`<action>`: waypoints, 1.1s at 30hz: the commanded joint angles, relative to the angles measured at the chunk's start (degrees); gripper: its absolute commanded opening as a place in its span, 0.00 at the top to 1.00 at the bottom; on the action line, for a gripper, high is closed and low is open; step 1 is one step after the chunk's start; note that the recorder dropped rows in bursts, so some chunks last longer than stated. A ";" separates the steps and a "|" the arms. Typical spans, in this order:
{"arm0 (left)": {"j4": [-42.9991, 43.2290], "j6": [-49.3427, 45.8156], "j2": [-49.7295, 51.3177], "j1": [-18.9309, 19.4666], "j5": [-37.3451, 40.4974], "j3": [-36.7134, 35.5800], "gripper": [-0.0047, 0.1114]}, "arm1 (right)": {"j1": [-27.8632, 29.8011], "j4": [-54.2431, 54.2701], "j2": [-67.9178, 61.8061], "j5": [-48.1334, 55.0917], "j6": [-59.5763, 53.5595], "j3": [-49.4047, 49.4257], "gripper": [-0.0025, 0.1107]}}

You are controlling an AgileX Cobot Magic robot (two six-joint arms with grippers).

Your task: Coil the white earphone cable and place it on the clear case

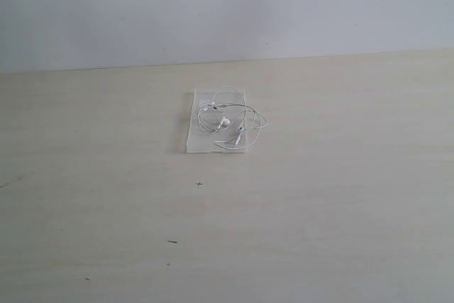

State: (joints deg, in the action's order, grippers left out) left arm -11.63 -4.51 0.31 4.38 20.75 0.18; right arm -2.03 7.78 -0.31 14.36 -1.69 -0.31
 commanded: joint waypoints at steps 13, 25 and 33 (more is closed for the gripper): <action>-1.14 1.80 -0.31 0.02 0.01 -0.18 0.96 | 0.36 -0.17 0.31 -0.55 -0.19 0.31 0.98; -1.14 1.68 -0.31 0.02 0.01 -0.18 0.96 | 0.36 -0.17 0.31 -0.55 -0.19 0.31 0.98; -1.14 1.68 -0.31 0.02 0.01 -0.18 0.96 | 0.36 -0.17 0.31 -0.55 -0.19 0.31 0.98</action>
State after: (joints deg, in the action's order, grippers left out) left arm -12.01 -2.58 0.31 4.38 20.96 0.18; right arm -2.03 7.78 -0.31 14.27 -1.69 -0.31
